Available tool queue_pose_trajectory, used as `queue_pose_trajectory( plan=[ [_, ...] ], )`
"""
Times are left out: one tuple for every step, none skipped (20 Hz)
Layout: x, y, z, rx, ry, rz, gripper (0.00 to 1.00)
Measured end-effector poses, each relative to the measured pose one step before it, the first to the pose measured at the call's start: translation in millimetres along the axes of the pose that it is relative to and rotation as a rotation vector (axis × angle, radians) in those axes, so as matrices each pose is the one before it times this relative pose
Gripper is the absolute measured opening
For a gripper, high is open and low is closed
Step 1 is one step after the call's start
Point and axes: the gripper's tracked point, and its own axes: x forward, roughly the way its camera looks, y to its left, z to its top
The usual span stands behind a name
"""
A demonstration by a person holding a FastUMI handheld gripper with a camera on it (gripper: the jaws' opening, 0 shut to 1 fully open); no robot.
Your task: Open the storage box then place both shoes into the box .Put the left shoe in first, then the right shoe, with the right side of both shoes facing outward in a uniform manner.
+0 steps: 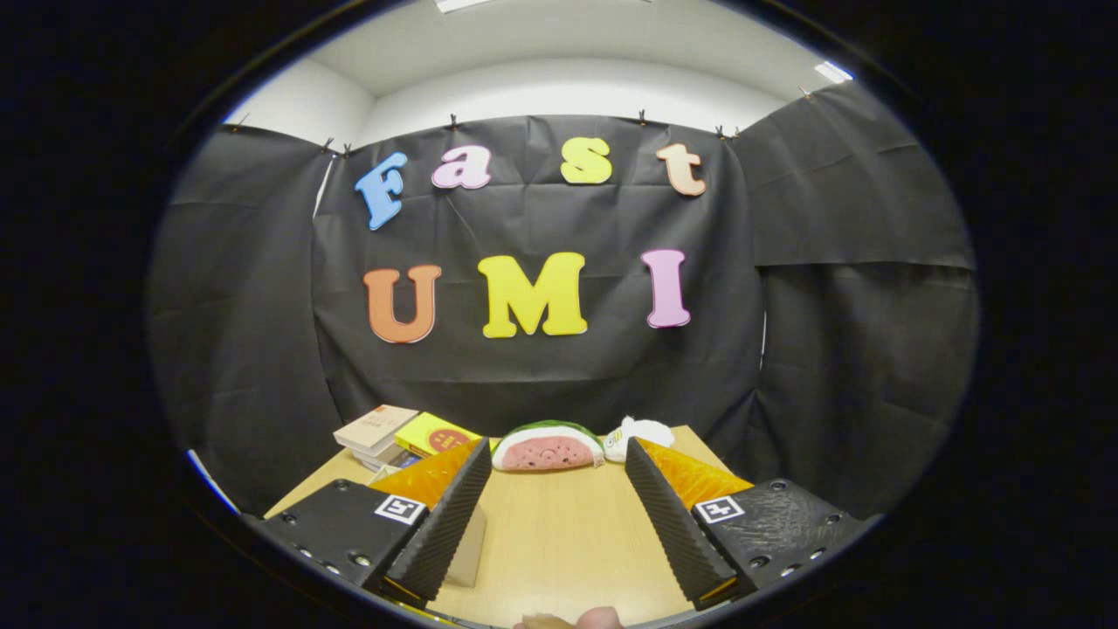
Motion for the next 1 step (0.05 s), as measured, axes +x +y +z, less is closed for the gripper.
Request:
queue_pose_trajectory(
  plan=[
    [-1.43, 0.53, 0.76, 0.00106, -0.00079, 0.00057, 0.96]
  ],
)
